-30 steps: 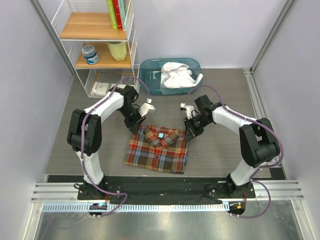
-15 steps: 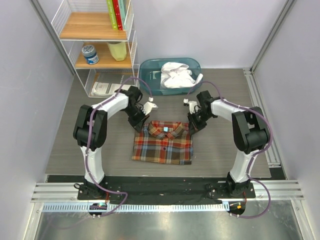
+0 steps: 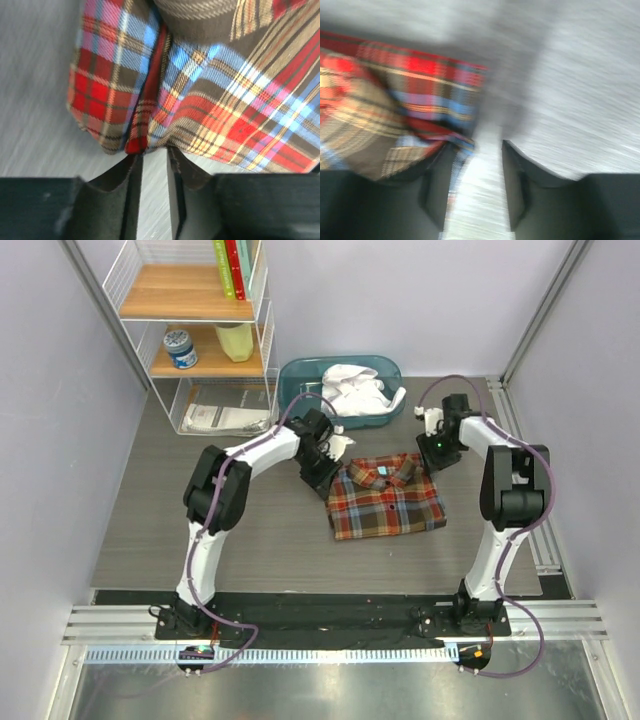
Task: Fold and stack the long sleeve shirts
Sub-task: Fold the shirt, then neatly place the folded shirt to the corner
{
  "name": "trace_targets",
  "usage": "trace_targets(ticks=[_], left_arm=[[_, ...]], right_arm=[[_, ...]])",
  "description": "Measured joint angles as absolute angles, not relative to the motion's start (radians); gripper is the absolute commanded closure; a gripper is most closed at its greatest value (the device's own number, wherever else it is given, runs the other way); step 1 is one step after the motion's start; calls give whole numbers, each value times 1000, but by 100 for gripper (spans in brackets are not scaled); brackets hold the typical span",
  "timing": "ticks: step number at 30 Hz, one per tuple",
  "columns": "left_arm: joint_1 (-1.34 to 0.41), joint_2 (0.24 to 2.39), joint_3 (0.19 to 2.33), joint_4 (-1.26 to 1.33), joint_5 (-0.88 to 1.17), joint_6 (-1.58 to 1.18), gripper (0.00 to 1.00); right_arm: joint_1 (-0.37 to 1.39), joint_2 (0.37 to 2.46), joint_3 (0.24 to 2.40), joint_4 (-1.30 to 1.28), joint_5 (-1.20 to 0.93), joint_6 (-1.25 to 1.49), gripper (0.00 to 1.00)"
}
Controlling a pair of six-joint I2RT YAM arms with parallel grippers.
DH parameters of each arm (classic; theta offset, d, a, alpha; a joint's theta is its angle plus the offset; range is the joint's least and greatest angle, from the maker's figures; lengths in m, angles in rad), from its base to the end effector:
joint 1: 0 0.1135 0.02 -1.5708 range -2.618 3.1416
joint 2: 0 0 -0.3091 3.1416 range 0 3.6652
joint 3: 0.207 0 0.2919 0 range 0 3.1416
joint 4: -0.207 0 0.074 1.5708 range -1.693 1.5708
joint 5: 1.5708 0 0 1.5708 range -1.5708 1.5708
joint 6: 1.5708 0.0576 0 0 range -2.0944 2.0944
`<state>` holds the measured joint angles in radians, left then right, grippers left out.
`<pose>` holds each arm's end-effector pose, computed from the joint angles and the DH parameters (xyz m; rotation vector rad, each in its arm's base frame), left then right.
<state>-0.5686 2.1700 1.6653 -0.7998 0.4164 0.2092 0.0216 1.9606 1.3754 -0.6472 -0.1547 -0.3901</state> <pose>0.4144 -0.2925 0.1609 1.1680 2.6354 -0.6679 0.4519 0.0186 0.1681 -0.6039 2.7124 0.1247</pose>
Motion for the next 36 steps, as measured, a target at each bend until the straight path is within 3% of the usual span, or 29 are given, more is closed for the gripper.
trace_targets(ticks=[2, 4, 7, 8, 9, 13, 18, 21, 26, 32, 36], left_arm=[[-575, 2196, 1713, -789, 418, 155, 61], [-568, 2193, 1725, -759, 414, 114, 55], [-550, 2136, 1681, -718, 412, 78, 27], [-536, 2083, 1634, -695, 419, 58, 4], [-521, 2027, 1595, -690, 427, 46, 0], [-438, 1786, 1491, -683, 455, 13, 0], [-378, 1536, 1462, -694, 426, 60, 0], [-390, 1449, 1423, -715, 409, 93, 0], [-397, 1423, 1342, -745, 356, 129, 0], [-395, 1423, 1319, -780, 297, 160, 0], [-390, 1420, 1319, -782, 277, 185, 0]], right_arm=[[-19, 1971, 1408, -649, -127, -403, 31], [-50, 1970, 1442, -657, -107, -414, 30], [-75, 1951, 1489, -664, -105, -407, 30], [-78, 1929, 1491, -670, -121, -396, 28], [-78, 1895, 1490, -685, -146, -383, 27], [-36, 1679, 1402, -704, -256, -284, 21], [208, 1471, 1218, -669, -277, -165, 13], [360, 1541, 1160, -635, -240, -99, 9], [462, 1745, 1106, -573, -94, -30, 7], [398, 1797, 1161, -553, -62, 12, 7], [186, 1811, 1174, -530, -95, -61, 8]])
